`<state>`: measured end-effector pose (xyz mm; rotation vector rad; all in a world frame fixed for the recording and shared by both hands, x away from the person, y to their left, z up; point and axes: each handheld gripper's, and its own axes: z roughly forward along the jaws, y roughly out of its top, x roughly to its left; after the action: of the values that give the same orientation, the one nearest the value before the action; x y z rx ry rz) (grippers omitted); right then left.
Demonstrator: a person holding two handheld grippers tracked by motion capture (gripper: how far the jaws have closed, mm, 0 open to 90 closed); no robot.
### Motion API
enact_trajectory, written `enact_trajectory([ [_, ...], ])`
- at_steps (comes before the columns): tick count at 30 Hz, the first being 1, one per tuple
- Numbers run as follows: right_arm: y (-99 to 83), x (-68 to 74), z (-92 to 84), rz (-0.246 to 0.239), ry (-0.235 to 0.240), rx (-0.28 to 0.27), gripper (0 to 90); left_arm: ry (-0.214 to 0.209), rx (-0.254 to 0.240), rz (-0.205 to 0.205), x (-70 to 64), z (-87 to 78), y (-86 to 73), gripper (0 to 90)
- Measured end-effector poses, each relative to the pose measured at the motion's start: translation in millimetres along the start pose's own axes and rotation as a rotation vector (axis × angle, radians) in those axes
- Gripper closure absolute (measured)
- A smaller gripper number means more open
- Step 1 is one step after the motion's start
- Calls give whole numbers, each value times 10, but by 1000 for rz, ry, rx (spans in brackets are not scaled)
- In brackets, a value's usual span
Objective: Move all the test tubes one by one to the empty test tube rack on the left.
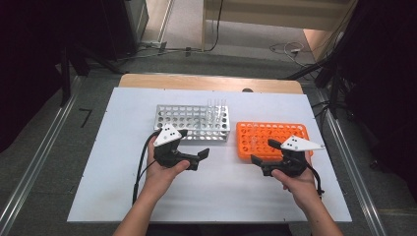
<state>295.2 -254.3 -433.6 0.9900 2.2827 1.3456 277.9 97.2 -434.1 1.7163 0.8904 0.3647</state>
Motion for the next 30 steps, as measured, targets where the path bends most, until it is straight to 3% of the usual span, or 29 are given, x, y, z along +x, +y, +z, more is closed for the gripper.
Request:
enact_trajectory([
  [10, -9, -132, 347, 33, -64, 16, 170, -16, -7, -7, -23, -6, -13, 0],
  [17, -91, -171, 397, 28, -90, 2, 259, -31, 2, -12, -20, 22, -40, 0],
  [25, -180, -169, 442, 32, -80, 3, 399, -36, 6, -12, -40, 32, -43, 0],
  [30, -193, -156, 463, 30, -88, 3, 442, -36, 14, -4, -49, 46, -55, 0],
])
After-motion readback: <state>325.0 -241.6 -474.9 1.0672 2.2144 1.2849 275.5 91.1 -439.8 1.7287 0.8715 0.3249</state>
